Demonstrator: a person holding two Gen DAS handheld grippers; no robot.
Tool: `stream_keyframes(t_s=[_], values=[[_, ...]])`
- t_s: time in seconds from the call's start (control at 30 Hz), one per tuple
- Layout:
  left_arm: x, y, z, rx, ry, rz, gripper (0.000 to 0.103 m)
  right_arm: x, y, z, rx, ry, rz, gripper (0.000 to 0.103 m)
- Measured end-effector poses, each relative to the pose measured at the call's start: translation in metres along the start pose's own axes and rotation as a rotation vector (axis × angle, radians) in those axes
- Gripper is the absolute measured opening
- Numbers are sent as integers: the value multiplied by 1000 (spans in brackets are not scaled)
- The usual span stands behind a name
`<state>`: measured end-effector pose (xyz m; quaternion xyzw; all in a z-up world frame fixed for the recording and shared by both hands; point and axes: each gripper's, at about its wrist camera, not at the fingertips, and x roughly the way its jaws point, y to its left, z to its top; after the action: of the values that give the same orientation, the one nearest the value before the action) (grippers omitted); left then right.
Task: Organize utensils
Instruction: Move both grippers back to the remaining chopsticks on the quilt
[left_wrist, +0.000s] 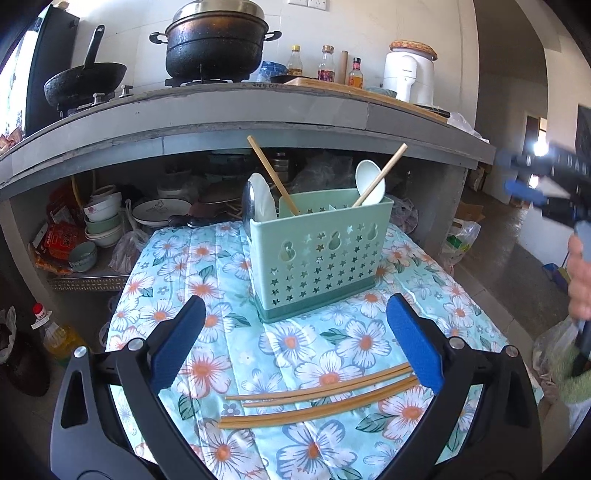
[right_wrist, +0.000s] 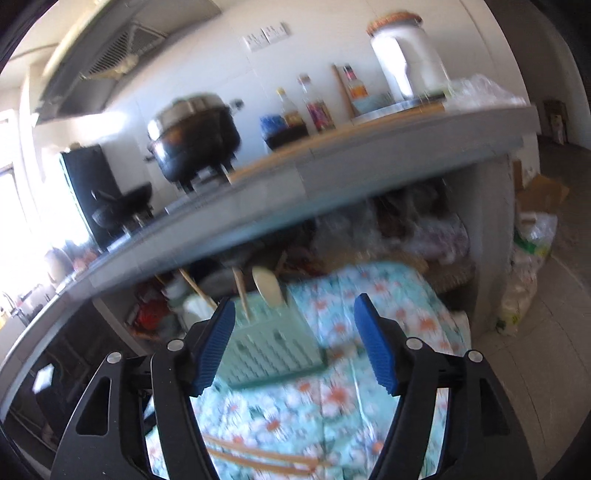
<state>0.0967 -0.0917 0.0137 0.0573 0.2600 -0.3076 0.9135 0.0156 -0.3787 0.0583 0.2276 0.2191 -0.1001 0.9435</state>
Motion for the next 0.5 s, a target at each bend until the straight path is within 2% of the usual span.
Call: stream_keyframes(t_s=[0.1, 0.2, 0.3, 0.5], values=[[3, -4, -5, 25, 14, 6, 95, 20, -9, -35, 5, 125, -71, 74], [6, -8, -11, 43, 34, 5, 95, 45, -19, -73, -9, 272, -182, 79], [11, -12, -18, 56, 60, 0, 95, 59, -26, -98, -28, 360, -251, 82], [22, -21, -29, 79, 116, -12, 95, 62, -34, -114, -26, 366, -295, 94]])
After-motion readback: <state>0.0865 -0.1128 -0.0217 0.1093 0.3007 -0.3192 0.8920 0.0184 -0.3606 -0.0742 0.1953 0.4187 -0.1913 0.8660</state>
